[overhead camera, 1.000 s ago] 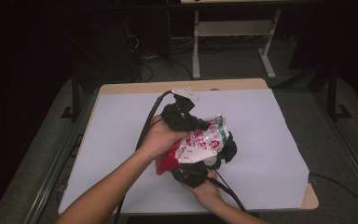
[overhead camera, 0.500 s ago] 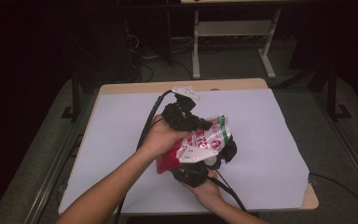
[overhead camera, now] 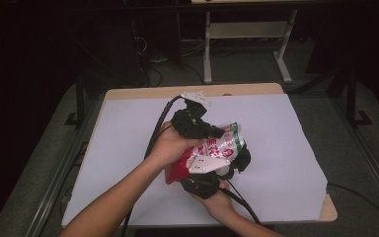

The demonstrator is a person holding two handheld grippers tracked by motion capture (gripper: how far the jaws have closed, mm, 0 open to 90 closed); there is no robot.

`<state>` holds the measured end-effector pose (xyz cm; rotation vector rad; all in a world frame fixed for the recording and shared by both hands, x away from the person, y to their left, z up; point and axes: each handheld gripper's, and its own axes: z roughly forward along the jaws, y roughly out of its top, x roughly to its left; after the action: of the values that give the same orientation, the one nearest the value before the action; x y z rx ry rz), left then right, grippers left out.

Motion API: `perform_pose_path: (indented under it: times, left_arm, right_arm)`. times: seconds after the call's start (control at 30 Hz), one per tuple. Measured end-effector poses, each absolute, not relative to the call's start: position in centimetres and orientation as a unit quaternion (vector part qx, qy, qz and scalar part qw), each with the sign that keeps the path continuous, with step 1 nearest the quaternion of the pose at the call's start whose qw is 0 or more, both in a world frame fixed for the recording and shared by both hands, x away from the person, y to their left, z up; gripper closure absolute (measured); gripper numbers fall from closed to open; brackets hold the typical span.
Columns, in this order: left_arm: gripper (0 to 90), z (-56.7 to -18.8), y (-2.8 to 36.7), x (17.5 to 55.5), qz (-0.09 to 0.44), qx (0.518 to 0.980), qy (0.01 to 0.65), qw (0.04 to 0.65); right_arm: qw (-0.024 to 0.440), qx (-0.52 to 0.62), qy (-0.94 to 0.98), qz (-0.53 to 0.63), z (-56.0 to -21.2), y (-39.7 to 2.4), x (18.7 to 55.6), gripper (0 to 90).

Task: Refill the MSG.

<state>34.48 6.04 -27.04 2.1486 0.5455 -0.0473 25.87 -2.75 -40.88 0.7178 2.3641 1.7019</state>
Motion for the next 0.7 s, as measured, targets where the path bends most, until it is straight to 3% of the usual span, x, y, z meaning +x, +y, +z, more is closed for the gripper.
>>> perform_pose_path:
  times: [0.7]
  left_arm:
    - [90.0, -27.23, 6.15, 34.52, -0.018, 0.867, 0.227, 0.443]
  right_arm:
    - [0.064, 0.237, 0.786, 0.567, -40.98, -2.57, 25.87, 90.0]
